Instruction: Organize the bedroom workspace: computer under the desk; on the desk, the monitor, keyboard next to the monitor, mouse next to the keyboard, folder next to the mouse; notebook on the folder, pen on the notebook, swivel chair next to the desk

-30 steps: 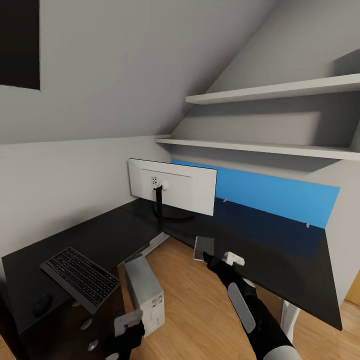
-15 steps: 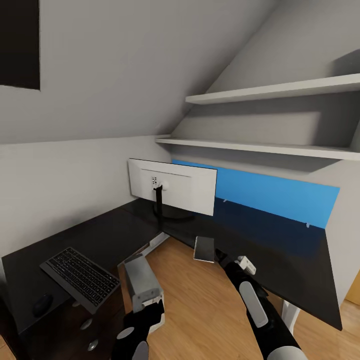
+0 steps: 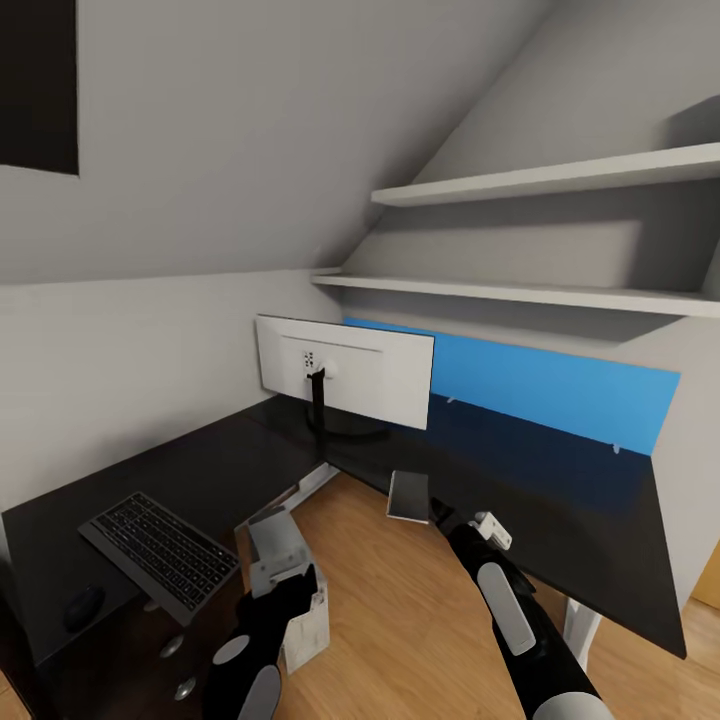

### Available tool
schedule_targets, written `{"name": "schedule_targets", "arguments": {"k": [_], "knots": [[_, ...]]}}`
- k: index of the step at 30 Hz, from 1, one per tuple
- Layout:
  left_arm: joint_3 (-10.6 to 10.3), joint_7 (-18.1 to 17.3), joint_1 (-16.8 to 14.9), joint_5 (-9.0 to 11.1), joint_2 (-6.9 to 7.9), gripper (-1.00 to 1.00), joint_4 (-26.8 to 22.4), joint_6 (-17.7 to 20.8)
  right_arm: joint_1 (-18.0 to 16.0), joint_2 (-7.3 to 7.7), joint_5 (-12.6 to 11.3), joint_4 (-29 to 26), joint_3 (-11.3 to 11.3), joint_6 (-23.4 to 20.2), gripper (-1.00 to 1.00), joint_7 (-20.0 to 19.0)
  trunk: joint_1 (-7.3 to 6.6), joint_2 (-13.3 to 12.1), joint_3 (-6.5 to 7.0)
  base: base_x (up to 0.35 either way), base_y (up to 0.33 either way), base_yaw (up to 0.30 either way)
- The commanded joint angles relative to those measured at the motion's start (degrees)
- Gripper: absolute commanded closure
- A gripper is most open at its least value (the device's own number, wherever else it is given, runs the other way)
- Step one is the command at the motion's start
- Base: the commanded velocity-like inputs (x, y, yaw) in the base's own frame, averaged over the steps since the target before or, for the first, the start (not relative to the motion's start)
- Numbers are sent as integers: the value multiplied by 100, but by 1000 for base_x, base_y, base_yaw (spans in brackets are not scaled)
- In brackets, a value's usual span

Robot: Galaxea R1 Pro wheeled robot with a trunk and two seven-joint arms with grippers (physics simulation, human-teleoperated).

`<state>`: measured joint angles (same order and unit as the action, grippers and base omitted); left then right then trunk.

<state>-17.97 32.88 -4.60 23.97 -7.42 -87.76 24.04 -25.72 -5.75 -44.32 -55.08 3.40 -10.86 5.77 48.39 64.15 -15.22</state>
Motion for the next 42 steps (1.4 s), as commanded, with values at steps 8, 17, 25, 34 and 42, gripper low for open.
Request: {"name": "schedule_targets", "arguments": {"k": [8,17,25,34,42], "knots": [[-13,58,2,47,30,-100,-25,13,-3,-5,-45,-8,12,-30,-100,29,177,328,-152,0,0,0],[-20,60,3,47,30,-100,-14,6,-3,-13,-42,93,-3,-30,-100,23,375,689,-314,0,0,0],[-116,57,8,43,30,-100,-215,5,-3,-13,-42,110,-5,-30,-100,26,550,1010,-457,0,0,0],[-431,54,51,38,36,-100,-478,11,-3,-14,-42,119,0,-30,-100,28,748,1371,-619,0,0,0],[-457,60,55,43,39,-100,-495,13,-3,-15,-49,120,3,-30,-100,28,924,1691,-762,0,0,0]]}}
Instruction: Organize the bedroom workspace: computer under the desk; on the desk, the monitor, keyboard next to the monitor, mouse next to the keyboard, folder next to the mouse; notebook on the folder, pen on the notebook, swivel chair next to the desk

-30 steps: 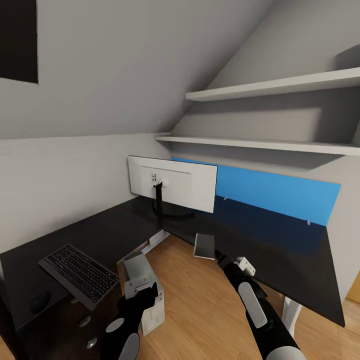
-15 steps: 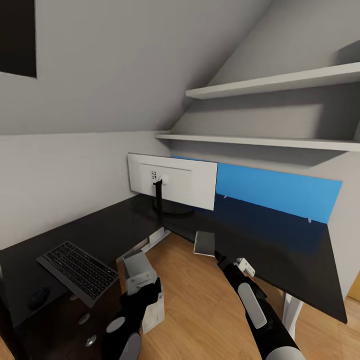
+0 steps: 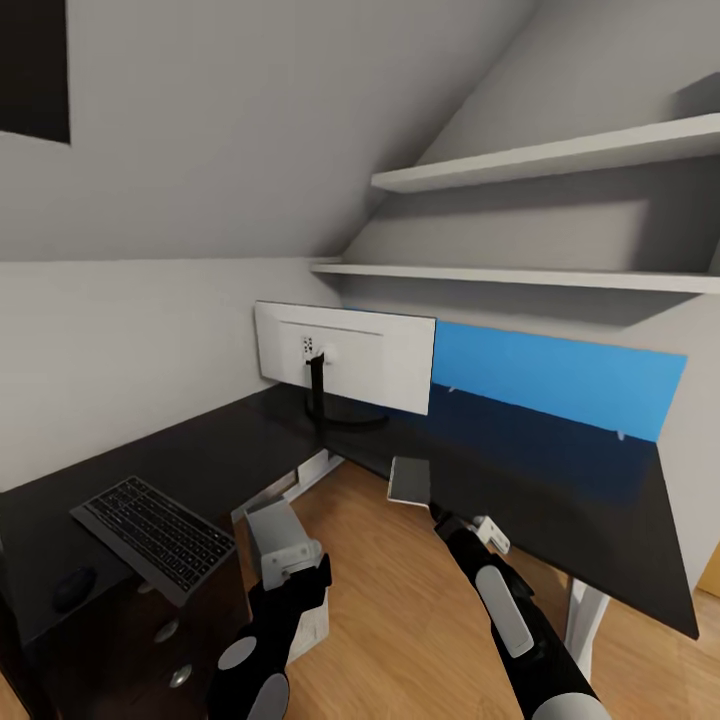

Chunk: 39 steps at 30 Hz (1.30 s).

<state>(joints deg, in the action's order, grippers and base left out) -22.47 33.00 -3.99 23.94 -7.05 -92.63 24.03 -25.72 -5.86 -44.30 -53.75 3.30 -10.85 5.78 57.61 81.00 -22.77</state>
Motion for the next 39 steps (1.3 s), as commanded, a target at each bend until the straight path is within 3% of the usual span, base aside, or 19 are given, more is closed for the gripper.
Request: {"name": "schedule_targets", "arguments": {"k": [1,22,25,26,29,39], "knots": [[-8,48,-5,46,1,-100,-7,14,-3,-6,-51,-12,13,-31,-100,27,23,46,-26,0,0,0],[-11,48,-5,49,1,-100,12,16,-52,0,-73,740,39,-48,-100,28,484,888,-403,0,0,0],[-11,48,-5,54,1,-100,14,15,-156,12,-71,1095,49,-48,-100,28,550,1008,-456,0,0,0],[-11,48,-5,57,1,-100,16,14,-394,20,-70,1553,60,-36,-100,28,572,1048,-474,0,0,0],[-11,48,-5,58,1,-100,15,14,-539,22,-67,1854,63,-18,-100,28,638,1169,-528,0,0,0],[-19,48,-5,72,1,-100,67,14,-682,18,-62,2145,66,217,-100,28,857,1570,-708,0,0,0]]}}
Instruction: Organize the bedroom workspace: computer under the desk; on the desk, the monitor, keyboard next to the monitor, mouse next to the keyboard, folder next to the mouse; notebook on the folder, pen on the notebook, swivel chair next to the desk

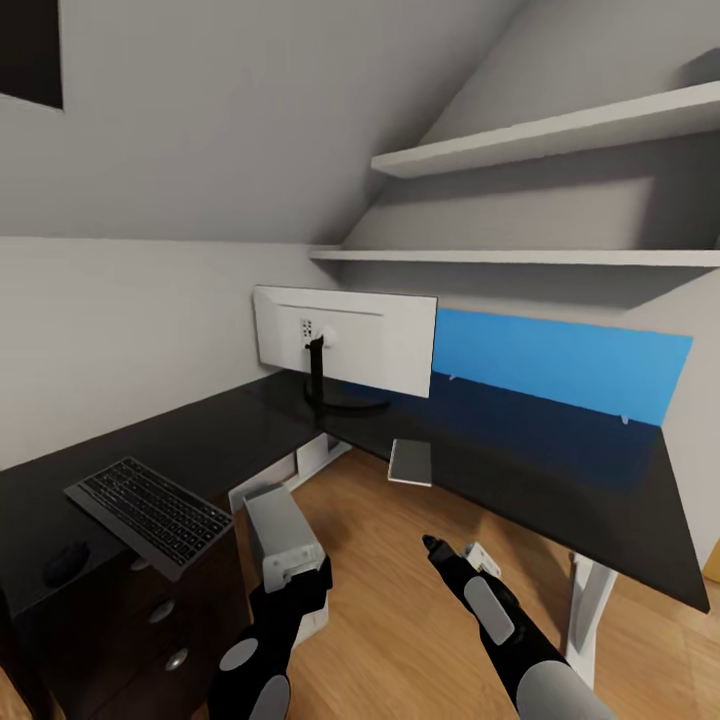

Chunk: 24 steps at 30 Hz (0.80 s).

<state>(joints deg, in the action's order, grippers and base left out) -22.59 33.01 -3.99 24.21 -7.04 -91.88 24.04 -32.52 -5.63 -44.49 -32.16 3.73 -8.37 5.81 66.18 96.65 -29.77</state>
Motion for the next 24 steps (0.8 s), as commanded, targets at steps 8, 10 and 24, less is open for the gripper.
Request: {"name": "schedule_targets", "arguments": {"k": [8,10,24], "knots": [[-9,49,-5,49,1,-100,13,14,-10,-13,-43,-3,22,46,-100,42,176,326,-151,0,0,0],[-9,48,-5,49,1,-100,17,13,-14,-15,-39,-3,23,95,-100,51,220,406,-187,0,0,0],[-17,51,-5,49,1,-100,23,13,-11,-28,-92,2,19,1122,-100,33,527,968,-438,0,0,0]]}}
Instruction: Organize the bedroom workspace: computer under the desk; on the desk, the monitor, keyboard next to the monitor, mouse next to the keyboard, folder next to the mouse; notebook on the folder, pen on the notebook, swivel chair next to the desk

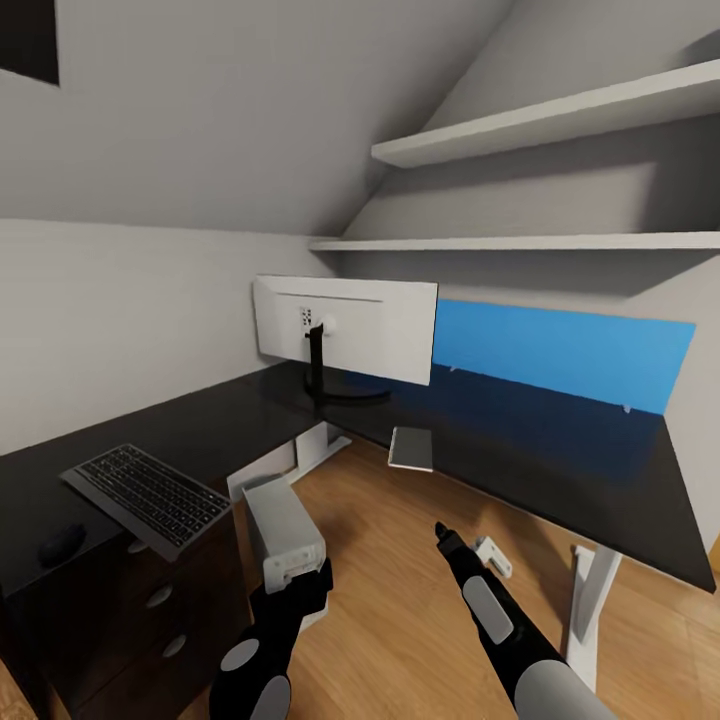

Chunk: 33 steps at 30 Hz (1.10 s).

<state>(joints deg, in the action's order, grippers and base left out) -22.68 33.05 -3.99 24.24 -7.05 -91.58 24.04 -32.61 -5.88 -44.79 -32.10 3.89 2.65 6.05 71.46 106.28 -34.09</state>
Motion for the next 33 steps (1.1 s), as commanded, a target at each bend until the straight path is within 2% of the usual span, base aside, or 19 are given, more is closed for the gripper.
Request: {"name": "schedule_targets", "arguments": {"k": [1,5,7,8,11,14,15,17,18,21,22,26,31,33], "knots": [[-8,46,-5,46,-1,-100,-5,13,-2,-5,-112,-8,2,34,-100,5,22,45,-25,0,0,0],[-8,46,-5,46,-4,-100,8,14,-4,-14,-377,-13,-2,38,-100,-47,110,205,-97,0,0,0],[-8,45,-5,46,-2,-100,10,14,-2,-16,-606,-14,-8,-39,-100,-178,154,285,-132,0,0,0],[-8,44,-5,46,-1,-100,9,13,-1,-13,-752,-15,-9,-164,-100,-308,176,326,-150,0,0,0],[-8,44,-5,46,0,-100,12,16,-3,-5,-957,-15,-1,-460,-100,-542,242,446,-204,0,0,0],[-8,44,-5,46,1,-100,11,17,-4,15,-1247,-20,10,-964,-100,-923,308,566,-258,0,0,0],[-8,44,-5,46,1,-100,13,17,-4,26,-1421,-19,15,-1222,-100,-1139,330,606,-276,0,0,0],[-8,44,-5,46,0,-100,15,17,-3,37,-1608,-16,22,-1458,-100,-1355,373,686,-312,0,0,0],[-8,44,-5,46,0,-100,16,17,-3,62,-1794,-9,26,-1659,-100,-1543,395,727,-330,0,0,0],[-8,44,-5,47,-1,-100,17,15,-2,131,-2053,-4,30,-1871,-100,-1732,461,847,-384,0,0,0],[-8,44,-5,47,-1,-100,17,16,-1,189,-2204,-2,28,-1954,-100,-1804,483,887,-402,0,0,0],[-8,44,-5,50,-1,-100,22,15,0,295,-2488,-1,27,-2054,-100,-1902,571,1047,-474,0,0,0],[-8,44,-5,49,-3,-100,25,17,-1,334,-2613,-13,22,-2086,-100,-2004,681,1248,-563,0,0,0],[-8,44,-5,47,-2,-100,25,15,-2,338,-2643,-18,19,-2085,-100,-2079,681,1248,-563,0,0,0]]}}
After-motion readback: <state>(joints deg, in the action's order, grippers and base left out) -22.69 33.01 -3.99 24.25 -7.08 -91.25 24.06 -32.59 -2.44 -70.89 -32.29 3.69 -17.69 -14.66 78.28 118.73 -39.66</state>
